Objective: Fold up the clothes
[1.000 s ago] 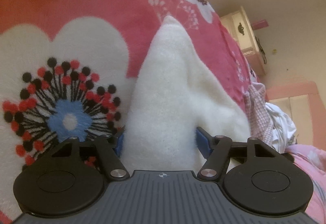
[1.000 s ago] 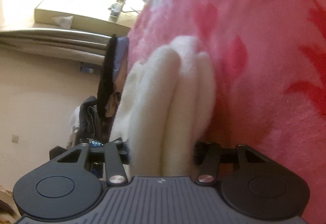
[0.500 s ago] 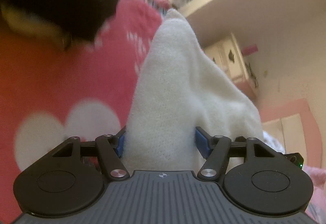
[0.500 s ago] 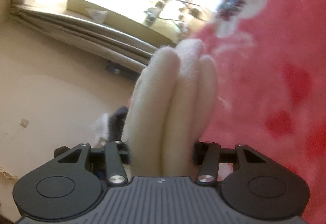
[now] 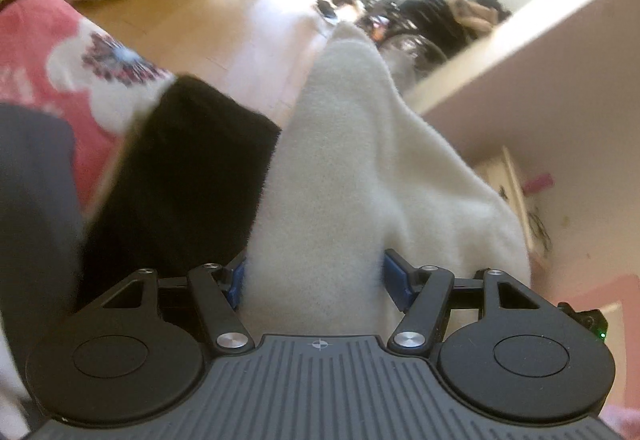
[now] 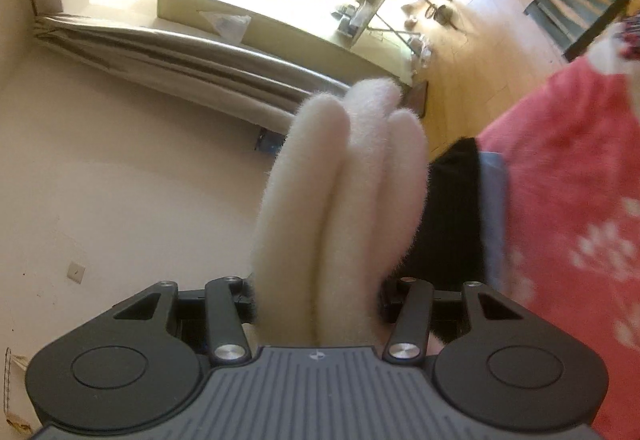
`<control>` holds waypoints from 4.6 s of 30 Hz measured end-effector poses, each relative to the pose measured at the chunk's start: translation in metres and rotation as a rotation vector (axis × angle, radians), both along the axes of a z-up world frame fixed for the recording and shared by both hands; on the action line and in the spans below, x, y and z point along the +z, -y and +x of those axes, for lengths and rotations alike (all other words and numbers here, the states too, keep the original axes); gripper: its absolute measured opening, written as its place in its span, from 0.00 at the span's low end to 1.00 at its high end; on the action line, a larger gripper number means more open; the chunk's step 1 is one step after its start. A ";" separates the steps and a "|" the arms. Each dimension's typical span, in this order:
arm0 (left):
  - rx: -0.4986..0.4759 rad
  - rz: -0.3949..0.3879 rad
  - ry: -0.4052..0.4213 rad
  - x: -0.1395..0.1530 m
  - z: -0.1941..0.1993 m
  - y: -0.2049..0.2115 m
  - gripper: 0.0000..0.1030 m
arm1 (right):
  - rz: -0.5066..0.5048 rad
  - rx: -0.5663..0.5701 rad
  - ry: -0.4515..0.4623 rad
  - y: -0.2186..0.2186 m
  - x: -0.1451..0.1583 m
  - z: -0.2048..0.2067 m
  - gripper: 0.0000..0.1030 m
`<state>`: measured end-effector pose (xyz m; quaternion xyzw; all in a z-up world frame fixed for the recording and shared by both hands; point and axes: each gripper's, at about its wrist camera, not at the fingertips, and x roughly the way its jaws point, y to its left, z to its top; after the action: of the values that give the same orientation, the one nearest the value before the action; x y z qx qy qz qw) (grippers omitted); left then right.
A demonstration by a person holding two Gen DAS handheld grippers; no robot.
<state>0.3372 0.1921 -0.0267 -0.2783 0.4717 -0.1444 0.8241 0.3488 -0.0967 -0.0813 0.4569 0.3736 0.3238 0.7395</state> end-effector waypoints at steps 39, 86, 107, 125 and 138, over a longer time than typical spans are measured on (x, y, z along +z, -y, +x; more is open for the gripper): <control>-0.175 0.569 0.190 -0.032 -0.033 0.041 0.77 | -0.570 0.114 0.445 -0.062 0.006 -0.072 0.48; 0.393 0.542 0.257 0.085 -0.396 0.146 1.00 | -1.091 -0.180 0.394 0.039 0.146 -0.433 0.97; 0.419 0.598 0.294 0.088 -0.403 0.150 1.00 | -1.104 -0.215 0.385 0.027 0.164 -0.432 1.00; 0.358 0.545 0.221 0.077 -0.407 0.148 1.00 | -1.200 -0.221 0.377 0.017 0.157 -0.429 1.00; 0.359 0.621 0.165 0.060 -0.402 0.147 1.00 | -1.219 -0.241 0.322 0.024 0.137 -0.421 1.00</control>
<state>-0.0652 0.0450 0.0337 -0.0808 0.3686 0.1305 0.9168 -0.0726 -0.1206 0.0560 -0.0608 0.3210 0.0325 0.9446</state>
